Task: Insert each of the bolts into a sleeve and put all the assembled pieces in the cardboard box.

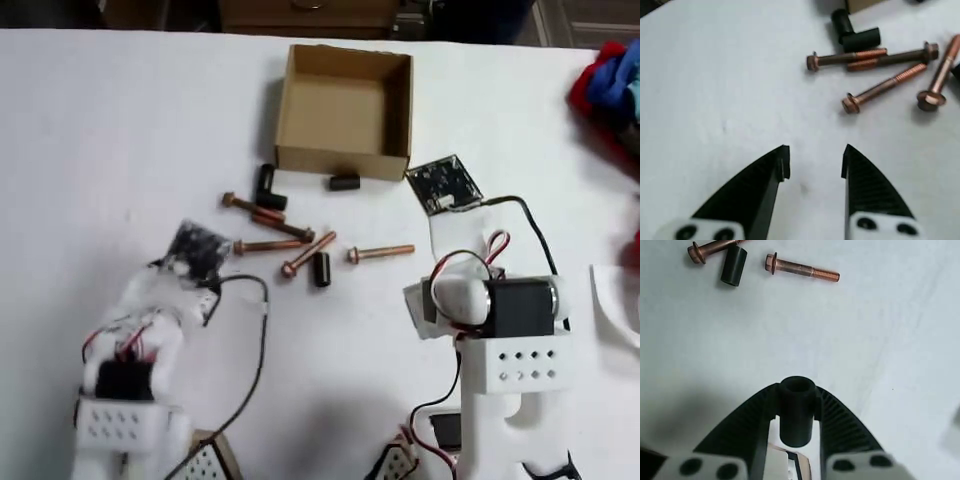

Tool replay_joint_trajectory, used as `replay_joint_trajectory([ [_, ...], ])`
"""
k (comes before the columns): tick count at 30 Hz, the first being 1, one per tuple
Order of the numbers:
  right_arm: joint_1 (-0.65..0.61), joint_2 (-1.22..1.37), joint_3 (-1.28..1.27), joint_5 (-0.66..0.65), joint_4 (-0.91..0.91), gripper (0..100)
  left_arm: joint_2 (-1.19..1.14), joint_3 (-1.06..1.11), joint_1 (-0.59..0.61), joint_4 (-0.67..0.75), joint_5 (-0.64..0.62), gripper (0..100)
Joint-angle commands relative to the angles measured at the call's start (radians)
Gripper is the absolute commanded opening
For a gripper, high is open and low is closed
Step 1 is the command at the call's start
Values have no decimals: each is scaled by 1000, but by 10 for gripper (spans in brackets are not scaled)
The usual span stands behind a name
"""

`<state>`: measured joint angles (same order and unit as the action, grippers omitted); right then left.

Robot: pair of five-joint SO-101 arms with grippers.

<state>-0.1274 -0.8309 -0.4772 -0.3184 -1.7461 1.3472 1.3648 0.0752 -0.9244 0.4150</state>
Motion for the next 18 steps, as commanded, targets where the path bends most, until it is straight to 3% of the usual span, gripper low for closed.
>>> replay_joint_trajectory([
  [1,1,-21,5,-6,-16,20,-376,-297,-31,-68,17,188],
  [4,1,-21,5,-6,-16,20,-677,-553,-41,-169,-18,188],
  [7,1,-21,5,-6,-16,20,-927,-782,-61,-278,-181,188],
  [18,1,-21,3,-6,-16,20,-1484,-1330,-213,-647,-1042,188],
])
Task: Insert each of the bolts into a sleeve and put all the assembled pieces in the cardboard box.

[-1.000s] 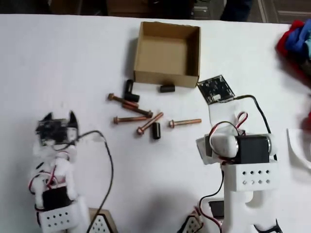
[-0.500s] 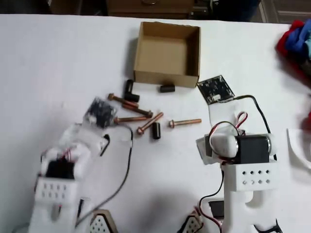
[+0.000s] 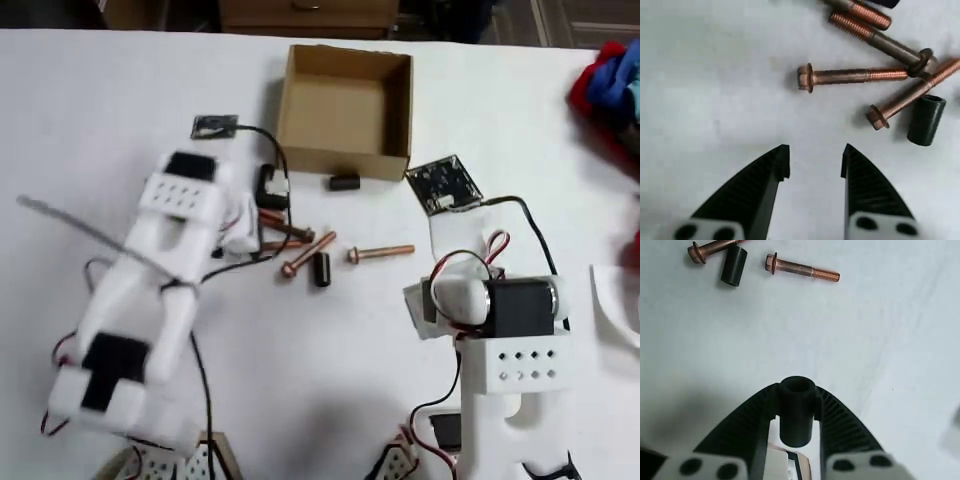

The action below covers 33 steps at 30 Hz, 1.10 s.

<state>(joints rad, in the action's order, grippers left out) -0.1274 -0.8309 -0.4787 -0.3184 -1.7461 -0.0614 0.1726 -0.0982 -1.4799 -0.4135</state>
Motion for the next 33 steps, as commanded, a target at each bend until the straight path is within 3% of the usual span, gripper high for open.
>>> replay_joint_trajectory([
  [1,1,-21,5,-6,-16,20,-107,-171,-55,-115,-253,186],
  [9,1,-22,-8,-6,-16,20,-356,-354,-123,-117,-482,188],
  [17,1,-27,-26,-8,-16,20,-456,-460,-118,-129,-598,189],
  [33,-2,-27,-26,-8,-16,20,-712,-613,-26,-121,-655,189],
])
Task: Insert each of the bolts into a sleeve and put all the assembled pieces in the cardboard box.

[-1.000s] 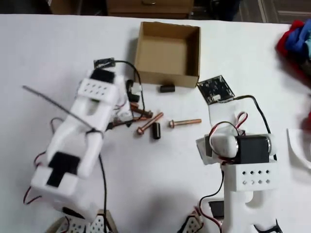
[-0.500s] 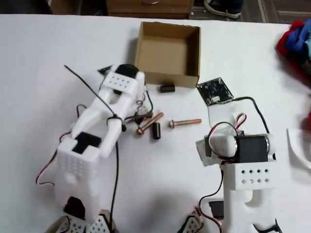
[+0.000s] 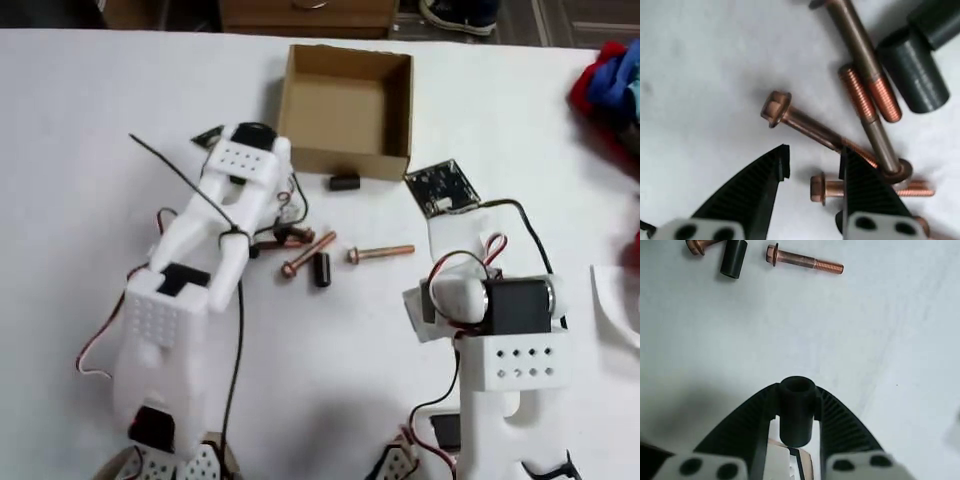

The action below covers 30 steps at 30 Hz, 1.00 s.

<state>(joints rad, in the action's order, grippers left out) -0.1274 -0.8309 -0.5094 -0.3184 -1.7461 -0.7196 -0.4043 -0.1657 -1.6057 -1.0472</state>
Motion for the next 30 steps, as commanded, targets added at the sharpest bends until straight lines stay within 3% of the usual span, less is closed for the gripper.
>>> replay_joint_trajectory([
  [1,-4,-27,5,-8,-16,20,-69,-56,55,3,-21,189],
  [6,-4,-24,5,-8,-16,20,-124,-96,74,-41,-17,188],
  [10,-5,-24,5,-8,-16,20,-143,-96,71,-117,98,188],
  [14,-5,-22,5,-8,-16,20,-143,-87,94,-172,354,185],
  [20,-5,-28,5,-8,-16,20,-135,-62,161,-172,962,141],
  [26,-5,-28,5,-8,-16,20,-133,-64,169,-170,1128,75],
  [30,-7,-28,5,-8,-16,20,-133,-64,161,-172,1135,76],
])
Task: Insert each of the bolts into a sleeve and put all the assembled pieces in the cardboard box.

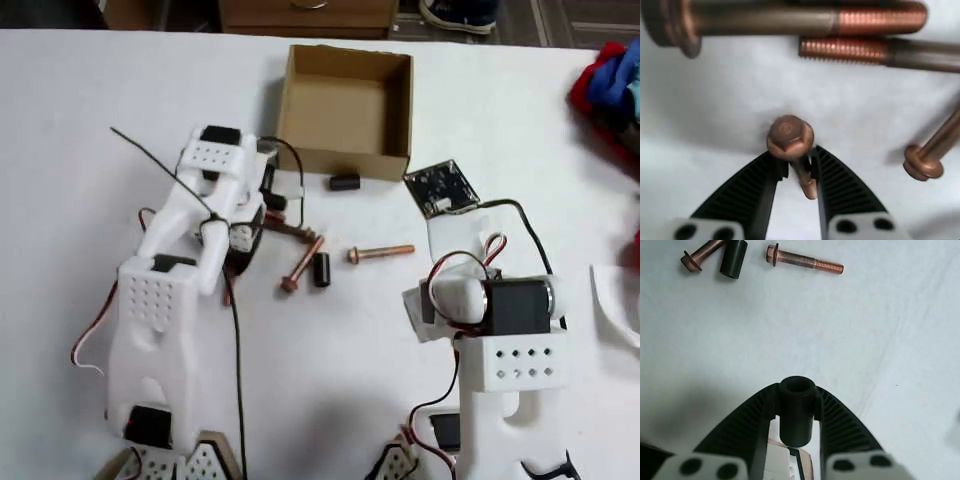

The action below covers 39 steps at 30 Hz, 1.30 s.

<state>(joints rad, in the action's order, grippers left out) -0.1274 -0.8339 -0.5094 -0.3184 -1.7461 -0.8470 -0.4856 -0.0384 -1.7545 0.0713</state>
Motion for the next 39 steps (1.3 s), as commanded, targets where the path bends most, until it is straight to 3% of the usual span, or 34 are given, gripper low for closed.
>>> replay_joint_trajectory([
  [1,-7,-25,5,-8,-16,20,-6,16,26,-20,17,79],
  [9,-7,-25,5,-17,-16,20,-14,-143,11,-23,17,210],
  [19,-7,-25,5,-35,-16,20,-20,-165,-32,5,17,214],
  [22,-7,-25,5,-35,-16,20,-20,-165,-32,5,17,176],
  [26,-7,-25,5,-35,-16,20,-20,-165,-31,2,17,14],
  [34,-7,-25,9,-37,-15,20,28,-205,-31,-29,21,26],
  [39,-7,-25,11,-37,16,20,250,-208,-26,-31,21,26],
])
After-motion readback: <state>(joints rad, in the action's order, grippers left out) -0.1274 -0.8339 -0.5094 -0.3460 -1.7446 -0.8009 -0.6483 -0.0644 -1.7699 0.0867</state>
